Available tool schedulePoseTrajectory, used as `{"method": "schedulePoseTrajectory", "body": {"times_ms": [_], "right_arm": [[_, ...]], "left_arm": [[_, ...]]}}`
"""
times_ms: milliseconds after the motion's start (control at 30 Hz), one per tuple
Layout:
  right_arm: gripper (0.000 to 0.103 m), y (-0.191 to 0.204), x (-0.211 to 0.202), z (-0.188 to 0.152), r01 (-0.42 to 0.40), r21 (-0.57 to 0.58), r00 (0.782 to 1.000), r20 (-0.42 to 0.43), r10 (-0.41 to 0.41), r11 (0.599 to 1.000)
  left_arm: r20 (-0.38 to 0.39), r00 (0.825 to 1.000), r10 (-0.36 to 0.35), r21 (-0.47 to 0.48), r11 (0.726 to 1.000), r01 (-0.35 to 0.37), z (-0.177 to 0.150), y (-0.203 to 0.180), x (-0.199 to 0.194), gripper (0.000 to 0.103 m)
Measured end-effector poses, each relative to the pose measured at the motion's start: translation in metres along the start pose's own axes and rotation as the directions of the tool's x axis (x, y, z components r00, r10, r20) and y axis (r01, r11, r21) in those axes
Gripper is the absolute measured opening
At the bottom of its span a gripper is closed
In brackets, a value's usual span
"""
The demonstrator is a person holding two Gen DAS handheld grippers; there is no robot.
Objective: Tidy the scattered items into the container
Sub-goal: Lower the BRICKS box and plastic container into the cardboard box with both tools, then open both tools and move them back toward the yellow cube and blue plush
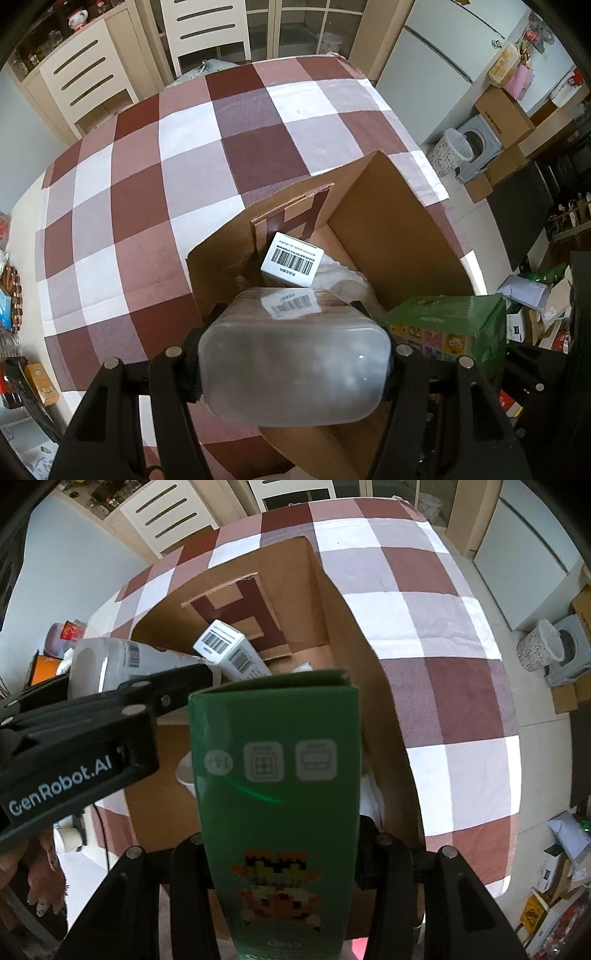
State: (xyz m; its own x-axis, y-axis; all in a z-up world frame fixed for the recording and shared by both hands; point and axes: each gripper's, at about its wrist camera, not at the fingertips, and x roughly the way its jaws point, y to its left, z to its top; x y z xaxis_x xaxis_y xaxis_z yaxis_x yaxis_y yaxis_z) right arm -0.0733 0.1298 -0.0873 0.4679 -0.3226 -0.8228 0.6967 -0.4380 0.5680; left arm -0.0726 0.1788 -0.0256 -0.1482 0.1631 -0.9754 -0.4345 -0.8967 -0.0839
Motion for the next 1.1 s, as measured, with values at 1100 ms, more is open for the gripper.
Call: {"method": "schedulePoseTrajectory", "body": {"times_ms": [1100], "right_arm": [[0.068,0.015,-0.055,-0.010,0.027,0.124,0.989,0.144,-0.045,0.992]], "left_arm": [[0.086,0.996,0.023,-0.077,0.997,-0.017,-0.026,0.035,-0.064,0.080]]}}
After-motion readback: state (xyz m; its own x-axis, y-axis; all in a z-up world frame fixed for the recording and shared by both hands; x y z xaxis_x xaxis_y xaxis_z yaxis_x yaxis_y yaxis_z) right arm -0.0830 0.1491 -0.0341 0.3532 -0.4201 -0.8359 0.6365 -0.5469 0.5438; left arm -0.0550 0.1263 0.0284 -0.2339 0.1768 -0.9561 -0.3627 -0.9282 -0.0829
